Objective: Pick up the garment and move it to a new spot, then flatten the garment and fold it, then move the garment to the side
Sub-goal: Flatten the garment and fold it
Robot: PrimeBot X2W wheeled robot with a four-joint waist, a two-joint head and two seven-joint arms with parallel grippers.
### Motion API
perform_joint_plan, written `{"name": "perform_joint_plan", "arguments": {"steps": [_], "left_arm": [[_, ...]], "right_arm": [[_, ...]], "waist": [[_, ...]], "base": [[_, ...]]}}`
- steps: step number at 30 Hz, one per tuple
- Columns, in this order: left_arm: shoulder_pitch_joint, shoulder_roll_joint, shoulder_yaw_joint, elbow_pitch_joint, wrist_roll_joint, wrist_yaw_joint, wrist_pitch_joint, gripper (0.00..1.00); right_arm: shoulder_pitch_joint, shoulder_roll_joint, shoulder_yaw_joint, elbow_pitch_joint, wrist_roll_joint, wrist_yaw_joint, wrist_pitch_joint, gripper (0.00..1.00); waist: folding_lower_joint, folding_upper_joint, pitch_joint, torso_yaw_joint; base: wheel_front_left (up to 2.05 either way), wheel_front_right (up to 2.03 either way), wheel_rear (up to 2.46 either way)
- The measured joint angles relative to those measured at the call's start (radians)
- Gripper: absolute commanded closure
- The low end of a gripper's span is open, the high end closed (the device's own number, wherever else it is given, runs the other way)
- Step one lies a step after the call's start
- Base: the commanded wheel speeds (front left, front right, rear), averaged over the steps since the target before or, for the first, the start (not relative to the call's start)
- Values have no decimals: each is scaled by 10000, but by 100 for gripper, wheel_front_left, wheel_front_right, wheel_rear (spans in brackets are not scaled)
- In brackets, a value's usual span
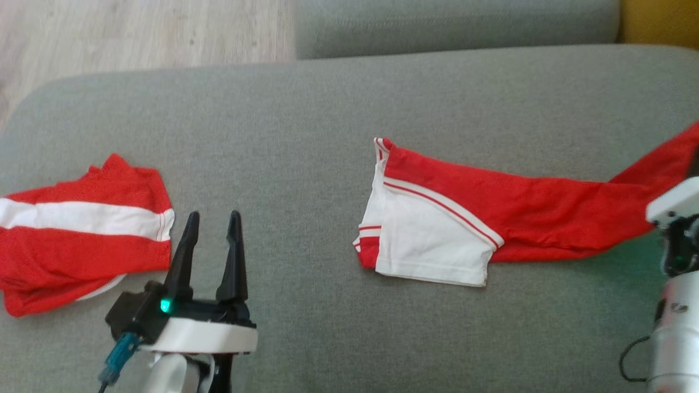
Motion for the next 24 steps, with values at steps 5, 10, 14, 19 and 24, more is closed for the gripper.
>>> {"name": "perform_joint_plan", "arguments": {"steps": [5,10,14,19,24], "left_arm": [[295,6,171,0,-2,0,0,0],[357,6,138,2,-2,0,0,0],[374,6,96,6,-31,0,0,0],[438,8,-50,10,-31,0,0,0],[581,10,-150,40,-29,0,0,0]], "right_arm": [[518,96,1871,-633,1453,0,257,100],[909,100,3730,-895,3277,0,238,100],[1432,98,5526,-928,4920,0,-71,100],[1719,96,7471,-522,6305,0,-922,100],[1697,94,8970,441,7505,0,-1910,100]], "waist": [[0,0,-433,-91],[0,0,-724,-89],[0,0,-925,39],[0,0,-1011,322],[0,0,-987,655]], "base": [[0,0,0],[0,0,0],[0,0,0],[0,0,0],[0,0,0]]}}
